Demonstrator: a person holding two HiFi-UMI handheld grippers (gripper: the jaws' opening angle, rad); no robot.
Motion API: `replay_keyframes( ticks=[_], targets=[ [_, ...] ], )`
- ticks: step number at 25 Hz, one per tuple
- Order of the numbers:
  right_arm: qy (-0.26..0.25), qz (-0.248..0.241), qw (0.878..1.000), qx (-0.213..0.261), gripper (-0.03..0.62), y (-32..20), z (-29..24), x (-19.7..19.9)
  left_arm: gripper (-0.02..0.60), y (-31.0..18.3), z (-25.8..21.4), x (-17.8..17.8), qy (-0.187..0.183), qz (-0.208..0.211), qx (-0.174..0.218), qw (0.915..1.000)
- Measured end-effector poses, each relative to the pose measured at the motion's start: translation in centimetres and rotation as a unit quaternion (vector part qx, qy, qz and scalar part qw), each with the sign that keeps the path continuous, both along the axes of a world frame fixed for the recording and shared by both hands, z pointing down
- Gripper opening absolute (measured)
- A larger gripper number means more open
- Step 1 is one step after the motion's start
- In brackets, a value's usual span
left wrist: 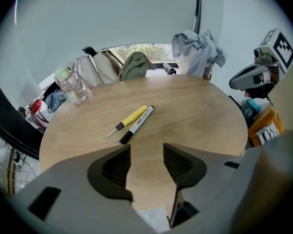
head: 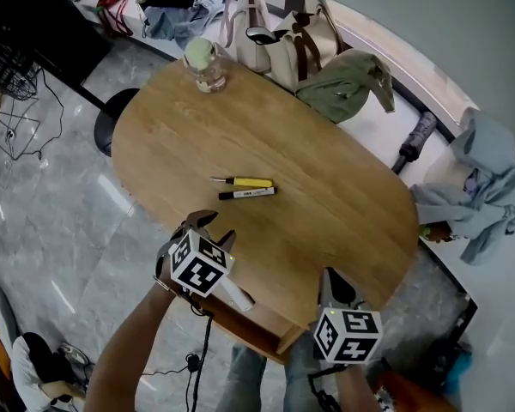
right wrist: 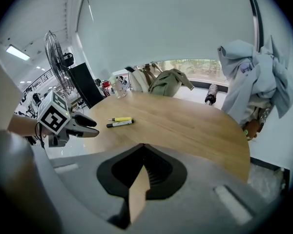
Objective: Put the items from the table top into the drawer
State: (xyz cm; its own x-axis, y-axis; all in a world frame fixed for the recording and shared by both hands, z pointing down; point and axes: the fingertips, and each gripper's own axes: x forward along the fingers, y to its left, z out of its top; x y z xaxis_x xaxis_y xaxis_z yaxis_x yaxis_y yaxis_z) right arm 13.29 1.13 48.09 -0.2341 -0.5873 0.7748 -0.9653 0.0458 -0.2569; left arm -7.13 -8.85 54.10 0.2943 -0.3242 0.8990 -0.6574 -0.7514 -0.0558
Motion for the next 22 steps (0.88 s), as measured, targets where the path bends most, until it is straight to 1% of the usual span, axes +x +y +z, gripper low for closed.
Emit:
replay_keyframes(
  ticks=[6,10,14,16,19,22],
  targets=[
    [0.008,0.009,1.000,-0.007,0.005,-0.2,0.6,0.9,0.207,-2.2,1.0,0.3,-0.003,0.024,0.002,0.9997],
    [0.010,0.017,1.000,-0.013,0.005,-0.1,1.1,1.3,0.207,-3.4,1.8,0.5,-0.013,0.059,-0.004,0.9982],
    [0.012,0.023,0.999,-0.019,0.005,-0.2,1.5,1.7,0.207,-4.3,2.9,0.6,-0.028,0.108,-0.019,0.9936],
    [0.011,0.026,0.999,-0.021,0.005,-0.3,1.6,1.8,0.207,-4.9,3.5,0.4,-0.040,0.119,-0.026,0.9917],
    [0.010,0.031,0.999,-0.024,0.005,-0.6,1.6,1.9,0.207,-5.5,4.2,0.0,-0.049,0.124,-0.039,0.9903],
    [0.008,0.031,0.999,-0.025,0.005,-0.9,1.6,2.1,0.207,-5.3,4.9,-0.2,-0.063,0.152,-0.059,0.9846]
  ],
)
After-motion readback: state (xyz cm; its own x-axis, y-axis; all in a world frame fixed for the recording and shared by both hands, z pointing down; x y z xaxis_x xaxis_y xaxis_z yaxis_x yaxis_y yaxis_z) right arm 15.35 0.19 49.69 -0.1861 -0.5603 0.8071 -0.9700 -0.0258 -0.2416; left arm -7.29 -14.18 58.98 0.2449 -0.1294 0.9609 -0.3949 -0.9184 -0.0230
